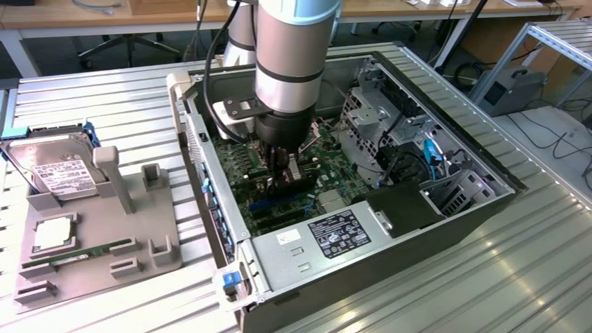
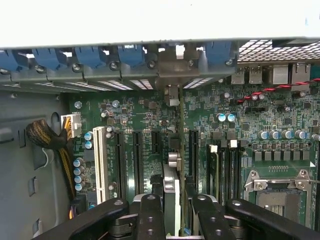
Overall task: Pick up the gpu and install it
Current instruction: 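Insert the gpu into the slot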
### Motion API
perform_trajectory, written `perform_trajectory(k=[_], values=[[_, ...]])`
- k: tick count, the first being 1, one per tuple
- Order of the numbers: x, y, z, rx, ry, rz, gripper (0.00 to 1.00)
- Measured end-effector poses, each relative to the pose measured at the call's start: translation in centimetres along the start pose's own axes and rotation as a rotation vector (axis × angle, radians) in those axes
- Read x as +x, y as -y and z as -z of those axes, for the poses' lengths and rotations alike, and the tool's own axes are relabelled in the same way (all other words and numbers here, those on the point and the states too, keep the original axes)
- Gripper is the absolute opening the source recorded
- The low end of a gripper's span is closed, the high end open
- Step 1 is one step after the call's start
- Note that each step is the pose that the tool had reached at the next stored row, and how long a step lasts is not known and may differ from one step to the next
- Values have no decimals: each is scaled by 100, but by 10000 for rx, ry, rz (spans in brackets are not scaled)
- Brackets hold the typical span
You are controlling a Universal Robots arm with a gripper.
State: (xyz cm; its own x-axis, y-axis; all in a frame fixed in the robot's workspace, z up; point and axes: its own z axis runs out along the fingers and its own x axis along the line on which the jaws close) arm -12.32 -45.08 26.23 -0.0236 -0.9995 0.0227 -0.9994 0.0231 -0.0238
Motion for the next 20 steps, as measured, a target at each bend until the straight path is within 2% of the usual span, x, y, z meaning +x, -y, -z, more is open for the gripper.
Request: perform_trajectory(k=[5, 16, 20], values=[[-18, 0, 0, 1, -60, 2, 27], [-20, -10, 0, 0, -71, 2, 27], [-20, -11, 0, 1, -96, 2, 27]])
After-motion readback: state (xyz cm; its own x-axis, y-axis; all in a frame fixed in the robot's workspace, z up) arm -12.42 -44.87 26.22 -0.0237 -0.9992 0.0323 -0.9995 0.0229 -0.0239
